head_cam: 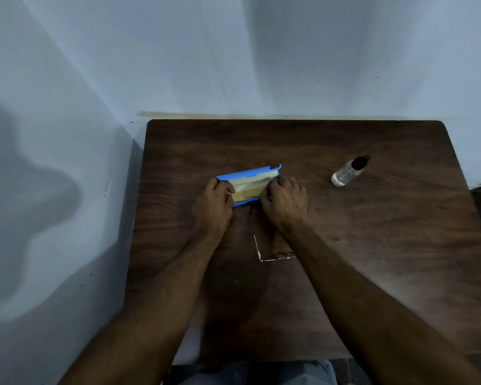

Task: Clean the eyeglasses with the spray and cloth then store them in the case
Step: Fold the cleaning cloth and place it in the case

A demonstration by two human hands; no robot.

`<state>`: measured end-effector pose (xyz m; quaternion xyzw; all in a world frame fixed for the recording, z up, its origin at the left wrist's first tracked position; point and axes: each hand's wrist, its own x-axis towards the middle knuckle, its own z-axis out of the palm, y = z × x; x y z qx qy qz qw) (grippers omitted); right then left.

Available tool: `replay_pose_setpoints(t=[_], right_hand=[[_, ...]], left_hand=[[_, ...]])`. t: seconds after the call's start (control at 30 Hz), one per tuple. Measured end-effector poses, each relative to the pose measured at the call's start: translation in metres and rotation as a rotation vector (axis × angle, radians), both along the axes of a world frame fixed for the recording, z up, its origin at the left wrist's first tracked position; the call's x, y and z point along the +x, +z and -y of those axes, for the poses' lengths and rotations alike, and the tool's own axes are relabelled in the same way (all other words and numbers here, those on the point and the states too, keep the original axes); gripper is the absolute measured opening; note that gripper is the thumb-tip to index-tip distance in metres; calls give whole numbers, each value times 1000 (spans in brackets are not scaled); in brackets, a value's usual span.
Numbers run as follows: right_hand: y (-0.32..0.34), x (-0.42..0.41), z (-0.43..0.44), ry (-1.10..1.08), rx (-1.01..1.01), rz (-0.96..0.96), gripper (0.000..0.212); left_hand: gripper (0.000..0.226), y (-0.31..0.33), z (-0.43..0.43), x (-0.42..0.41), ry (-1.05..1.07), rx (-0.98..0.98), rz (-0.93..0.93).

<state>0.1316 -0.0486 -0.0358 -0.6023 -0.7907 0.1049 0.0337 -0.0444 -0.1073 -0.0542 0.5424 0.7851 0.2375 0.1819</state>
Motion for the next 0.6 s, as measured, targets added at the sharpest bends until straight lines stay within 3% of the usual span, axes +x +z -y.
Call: replay_pose_setpoints(t=[0.2,0.43,0.6], right_hand=[[-4,10,2,76,31,22,22],[-6,14,-4,71,38,-76,23],[-8,17,-4,68,31,-109,20]], left_hand=[[22,-6,-3,-5,-31,53,28],[28,-11,-6,-11,-44,111,-24],[28,-10,3,-13,-29,209,67]])
